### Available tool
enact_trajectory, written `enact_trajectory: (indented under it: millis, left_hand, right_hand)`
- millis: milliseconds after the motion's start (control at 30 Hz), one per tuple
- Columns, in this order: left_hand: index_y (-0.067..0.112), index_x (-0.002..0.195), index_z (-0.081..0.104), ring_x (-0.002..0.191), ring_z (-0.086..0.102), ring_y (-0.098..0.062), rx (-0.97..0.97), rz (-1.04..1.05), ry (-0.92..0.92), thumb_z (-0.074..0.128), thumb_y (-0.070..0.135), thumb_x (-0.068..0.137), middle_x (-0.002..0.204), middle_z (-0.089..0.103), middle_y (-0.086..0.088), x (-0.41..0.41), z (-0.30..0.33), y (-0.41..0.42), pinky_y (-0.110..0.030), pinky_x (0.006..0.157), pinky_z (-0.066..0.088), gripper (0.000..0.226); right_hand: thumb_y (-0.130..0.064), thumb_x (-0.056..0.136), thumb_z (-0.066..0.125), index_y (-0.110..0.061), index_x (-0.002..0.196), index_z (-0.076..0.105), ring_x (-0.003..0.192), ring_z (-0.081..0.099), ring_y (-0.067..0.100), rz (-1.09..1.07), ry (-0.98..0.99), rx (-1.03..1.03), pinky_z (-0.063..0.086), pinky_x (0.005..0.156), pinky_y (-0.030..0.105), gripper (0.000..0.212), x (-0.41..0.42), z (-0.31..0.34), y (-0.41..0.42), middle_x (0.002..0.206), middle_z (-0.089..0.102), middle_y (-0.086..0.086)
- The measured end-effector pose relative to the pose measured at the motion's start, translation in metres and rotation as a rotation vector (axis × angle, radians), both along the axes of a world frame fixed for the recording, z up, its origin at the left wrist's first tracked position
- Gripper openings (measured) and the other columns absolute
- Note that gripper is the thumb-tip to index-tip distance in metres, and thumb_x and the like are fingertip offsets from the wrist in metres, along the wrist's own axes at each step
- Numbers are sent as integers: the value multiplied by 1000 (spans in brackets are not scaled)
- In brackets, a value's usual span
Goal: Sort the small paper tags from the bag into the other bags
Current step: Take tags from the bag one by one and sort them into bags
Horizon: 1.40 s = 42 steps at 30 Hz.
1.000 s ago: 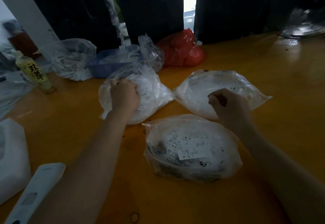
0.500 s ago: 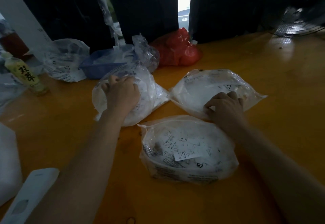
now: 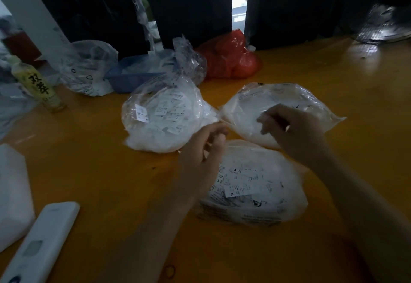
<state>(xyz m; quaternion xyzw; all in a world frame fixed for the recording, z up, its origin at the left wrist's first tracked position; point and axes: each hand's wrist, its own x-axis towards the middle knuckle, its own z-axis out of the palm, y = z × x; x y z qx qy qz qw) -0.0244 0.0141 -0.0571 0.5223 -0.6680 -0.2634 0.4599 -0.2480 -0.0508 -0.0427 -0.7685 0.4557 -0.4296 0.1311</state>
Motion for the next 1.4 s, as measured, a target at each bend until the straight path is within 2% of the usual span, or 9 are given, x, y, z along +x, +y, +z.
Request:
enact_trajectory:
  millis: [100,233,367,533,700,800,967,1233,1400]
  left_hand:
    - [48,138,52,118,66,-7,290,-227,278,60,65,93,134,65,21,-4,-7,-3,-32,96,57,50]
    - [27,120,75,111,71,-28,332,-257,357,74,48,93,113,77,-5,-1,-21,-5,-47,103,56,34]
    - [21,97,83,95,73,-19,476,-170,746,87,25,78,104,79,-7,-3,-24,-6,-27,85,59,20]
    - [10,90,76,80,74,-16,549,-70,957,80,9,73,88,75,-9,-6,-19,-6,-24,74,61,18]
    - [9,95,71,78,74,-16,546,-24,952,78,5,83,89,75,-10,-7,-19,-5,-25,71,61,14]
    - [11,106,74,84,75,-15,566,-50,885,82,17,84,102,77,-10,-8,-17,-3,-25,67,59,24]
    - [19,91,78,88,77,-14,574,10,949,86,24,67,100,79,-6,-3,-14,-3,-16,48,48,25]
    - [14,89,73,94,79,-24,590,-26,1180,80,12,71,103,80,-9,1,-12,-4,-12,37,44,20]
    - [14,88,74,97,78,-25,591,-59,1211,79,11,73,107,80,-10,5,-14,-6,-12,40,49,16]
  right_hand:
    - [-49,97,49,-39,91,63,57,62,19,295,22,251,51,51,32,19,20,7,20,74,69,-14]
    - [-44,101,48,-36,80,61,57,60,16,400,45,388,46,53,25,26,30,2,25,71,68,-8]
    - [-38,105,47,-23,85,65,62,61,19,344,44,476,49,61,32,31,27,-3,20,73,69,-4]
    - [-61,90,52,-24,95,68,69,67,8,352,-73,575,52,63,21,41,23,-4,19,85,75,-7]
    - [-35,100,60,-29,89,68,70,68,8,280,-6,502,58,68,31,15,23,-11,14,82,74,-12]
    - [-42,100,58,-32,84,67,69,68,5,299,20,485,54,63,22,20,24,-11,16,81,74,-14]
    - [-66,89,45,-30,85,66,68,67,4,288,84,496,52,60,20,42,25,-8,18,81,72,-15]
    - [-62,81,74,-43,118,61,88,46,-11,442,730,396,34,67,11,44,25,-20,18,101,45,-28]
    - [-50,87,73,-43,99,58,91,52,-14,444,585,416,41,67,6,20,21,-13,19,95,57,-24]
